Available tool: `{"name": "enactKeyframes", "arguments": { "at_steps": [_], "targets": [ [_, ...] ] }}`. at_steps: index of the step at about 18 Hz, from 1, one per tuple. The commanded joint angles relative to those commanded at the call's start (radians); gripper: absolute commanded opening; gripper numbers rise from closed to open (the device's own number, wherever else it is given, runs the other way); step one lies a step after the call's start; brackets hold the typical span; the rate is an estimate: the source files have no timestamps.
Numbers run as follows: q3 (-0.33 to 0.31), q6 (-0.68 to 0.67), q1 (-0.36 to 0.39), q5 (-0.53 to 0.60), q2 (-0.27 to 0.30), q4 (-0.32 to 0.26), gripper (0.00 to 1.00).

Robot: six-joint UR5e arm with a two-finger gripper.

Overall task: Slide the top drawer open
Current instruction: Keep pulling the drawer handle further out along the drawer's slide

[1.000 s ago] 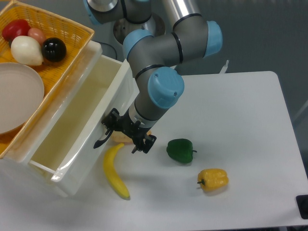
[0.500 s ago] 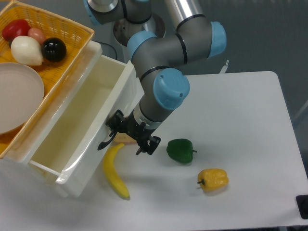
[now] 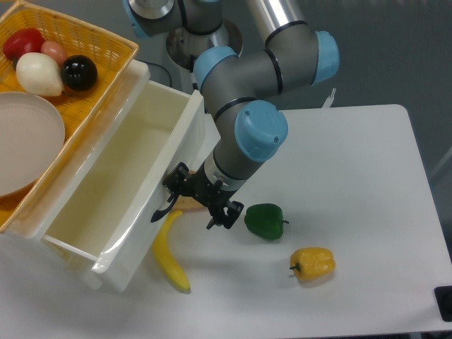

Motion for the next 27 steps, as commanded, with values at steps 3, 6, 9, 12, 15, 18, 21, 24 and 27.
{"name": "enactKeyframes", "arguments": {
  "at_steps": [3,6,9,12,15,18,21,24,27],
  "targets": [
    [0.009,0.002,0.0,0.0,-0.006,0.0,1.0],
    [0.014,0.002,0.008,0.0,-0.009,0.0,1.0],
    [0.02,0.002,0.011,0.0,-0.015,0.0,1.0],
    [0.023,0.005,0.014,0.002,-0.022,0.002,1.0],
    [0.025,0.012,0.02,0.002,-0.023,0.002,1.0],
    [0.026,0.015,0.031,0.002,-0.025,0.002,1.0],
    [0.026,0.023,0.032,0.0,-0.026,0.002,1.0],
    [0.031,0.028,0.034,0.002,-0.026,0.002,1.0],
    [0.034,0.029,0.034,0.002,-0.028,0.002,1.0]
  ]
}}
